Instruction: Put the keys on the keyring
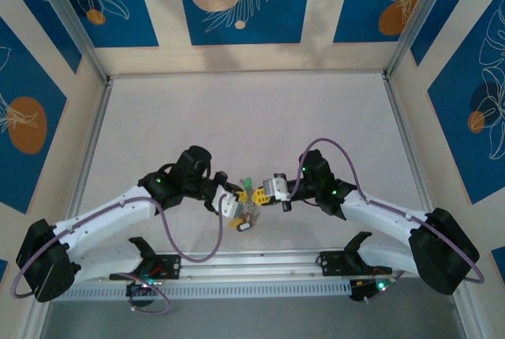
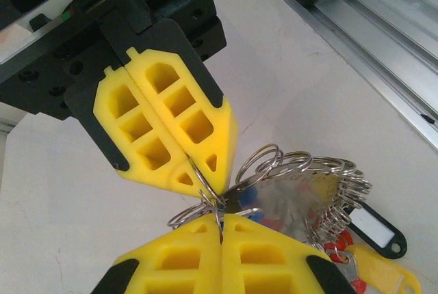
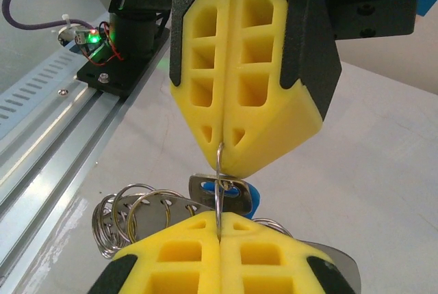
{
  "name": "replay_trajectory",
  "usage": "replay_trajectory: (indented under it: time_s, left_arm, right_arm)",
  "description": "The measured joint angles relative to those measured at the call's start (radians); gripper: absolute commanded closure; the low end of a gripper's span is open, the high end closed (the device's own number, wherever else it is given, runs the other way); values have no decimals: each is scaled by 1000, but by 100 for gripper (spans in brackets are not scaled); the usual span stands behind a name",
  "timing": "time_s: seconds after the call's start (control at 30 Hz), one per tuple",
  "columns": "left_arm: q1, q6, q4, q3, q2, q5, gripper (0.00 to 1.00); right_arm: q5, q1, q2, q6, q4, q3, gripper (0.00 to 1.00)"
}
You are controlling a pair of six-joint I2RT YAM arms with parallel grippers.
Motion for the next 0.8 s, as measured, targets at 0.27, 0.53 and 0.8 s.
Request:
replay_trajectory:
  time_s: [0.27, 0.53, 0.8]
  left_arm:
    - [-3, -71, 89, -45, 10, -19, 93]
    - [-6, -175, 124, -50, 35, -40, 70]
    - [-5, -294, 173, -70, 13, -46, 68]
  right_arm:
    - [5, -5, -15, 39, 84, -43, 100]
    - [16, -12, -19, 70, 160, -48, 100]
    - [34, -6, -18, 68, 171, -48, 100]
